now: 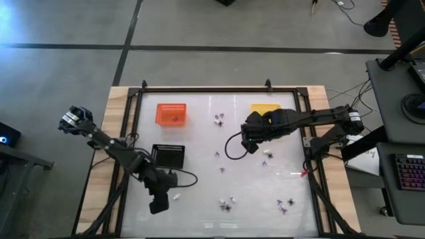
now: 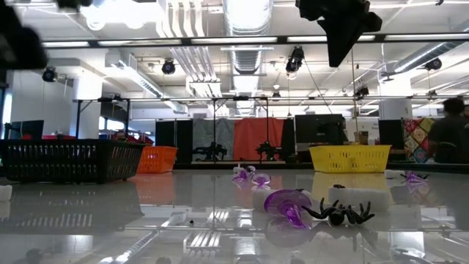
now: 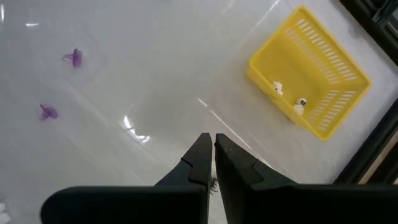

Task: Sort Halloween decoration
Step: Put the black spider toy into the black bin

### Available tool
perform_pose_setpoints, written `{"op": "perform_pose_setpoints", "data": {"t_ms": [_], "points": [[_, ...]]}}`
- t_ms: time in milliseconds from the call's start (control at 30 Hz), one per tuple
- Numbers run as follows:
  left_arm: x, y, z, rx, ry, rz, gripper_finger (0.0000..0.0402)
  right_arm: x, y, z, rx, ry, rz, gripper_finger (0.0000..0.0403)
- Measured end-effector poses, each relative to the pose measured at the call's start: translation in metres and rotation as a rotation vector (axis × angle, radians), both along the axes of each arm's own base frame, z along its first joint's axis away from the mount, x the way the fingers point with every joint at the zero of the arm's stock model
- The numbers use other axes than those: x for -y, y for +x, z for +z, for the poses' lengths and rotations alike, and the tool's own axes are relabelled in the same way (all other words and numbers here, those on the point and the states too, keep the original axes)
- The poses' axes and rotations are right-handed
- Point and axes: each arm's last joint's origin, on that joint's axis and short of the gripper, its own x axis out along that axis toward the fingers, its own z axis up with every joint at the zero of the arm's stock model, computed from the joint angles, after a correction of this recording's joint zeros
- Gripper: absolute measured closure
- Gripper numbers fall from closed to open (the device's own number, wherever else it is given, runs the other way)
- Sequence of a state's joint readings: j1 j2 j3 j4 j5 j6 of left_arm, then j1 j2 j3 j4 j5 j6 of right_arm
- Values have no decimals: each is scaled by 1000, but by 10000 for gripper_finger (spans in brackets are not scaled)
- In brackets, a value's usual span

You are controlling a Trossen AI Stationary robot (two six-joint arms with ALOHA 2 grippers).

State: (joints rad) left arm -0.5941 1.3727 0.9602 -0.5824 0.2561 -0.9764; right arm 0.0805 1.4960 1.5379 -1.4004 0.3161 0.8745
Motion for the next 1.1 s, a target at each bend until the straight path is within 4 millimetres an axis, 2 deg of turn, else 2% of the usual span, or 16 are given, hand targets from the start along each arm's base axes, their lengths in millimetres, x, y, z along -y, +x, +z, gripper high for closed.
{"op": "perform_pose_setpoints", "data": {"t_ms": [67,200,467,667,1100], "points": [[7,2,6,39,27,2,303,-2,0,-2,-4,0,3,390],[23,0,7,53,66,-51,303,-7,-1,-5,-14,1,2,390],[55,-11,-20,-19,185,-178,303,-15,-3,-8,-14,5,3,390],[54,-9,-36,-89,305,-189,303,-18,-3,-8,-7,8,-11,390],[56,-1,-61,-131,391,-212,303,-18,-3,-8,-1,11,-23,390]]}}
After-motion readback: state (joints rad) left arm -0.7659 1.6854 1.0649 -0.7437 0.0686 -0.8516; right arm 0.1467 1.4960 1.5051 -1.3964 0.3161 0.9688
